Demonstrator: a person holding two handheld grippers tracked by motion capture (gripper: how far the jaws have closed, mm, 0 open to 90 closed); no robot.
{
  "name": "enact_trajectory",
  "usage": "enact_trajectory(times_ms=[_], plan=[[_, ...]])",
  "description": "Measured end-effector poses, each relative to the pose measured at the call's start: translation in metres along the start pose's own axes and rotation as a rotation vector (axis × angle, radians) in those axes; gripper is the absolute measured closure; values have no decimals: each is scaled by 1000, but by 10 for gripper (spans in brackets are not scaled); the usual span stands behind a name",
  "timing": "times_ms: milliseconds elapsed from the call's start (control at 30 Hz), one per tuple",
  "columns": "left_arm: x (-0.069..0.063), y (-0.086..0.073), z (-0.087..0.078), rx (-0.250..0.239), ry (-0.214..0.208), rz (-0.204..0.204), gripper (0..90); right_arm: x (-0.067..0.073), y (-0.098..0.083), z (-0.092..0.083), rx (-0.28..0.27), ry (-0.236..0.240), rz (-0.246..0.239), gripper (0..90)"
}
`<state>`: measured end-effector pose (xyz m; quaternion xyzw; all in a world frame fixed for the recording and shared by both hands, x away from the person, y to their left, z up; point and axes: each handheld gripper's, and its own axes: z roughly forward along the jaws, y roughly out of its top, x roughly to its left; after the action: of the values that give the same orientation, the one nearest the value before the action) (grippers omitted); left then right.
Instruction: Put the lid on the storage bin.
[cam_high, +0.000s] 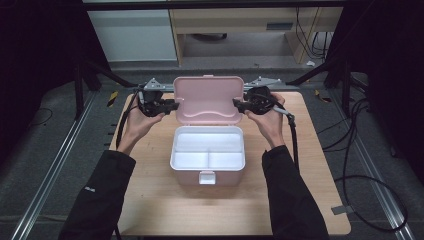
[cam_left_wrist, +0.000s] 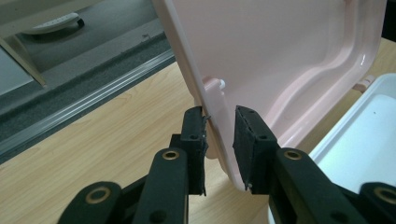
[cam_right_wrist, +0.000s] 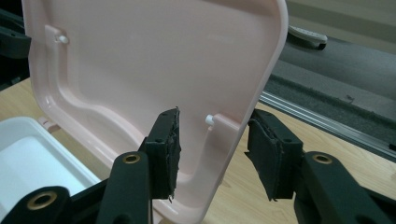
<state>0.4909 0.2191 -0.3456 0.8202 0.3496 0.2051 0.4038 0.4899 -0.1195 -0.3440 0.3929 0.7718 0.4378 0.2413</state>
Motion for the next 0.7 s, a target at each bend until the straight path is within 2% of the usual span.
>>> enact_trajectory(times_ms=[133, 433, 700], plan=[[-8, 1, -7, 17, 18, 42, 741, 5, 1, -11, 9, -13, -22, 592], [-19, -8, -24, -7, -4, 39, 753, 14, -7, -35, -26, -14, -47, 695], [-35, -19, -42, -23, -25, 59, 755, 25, -17, -58, -10, 9, -78, 761]])
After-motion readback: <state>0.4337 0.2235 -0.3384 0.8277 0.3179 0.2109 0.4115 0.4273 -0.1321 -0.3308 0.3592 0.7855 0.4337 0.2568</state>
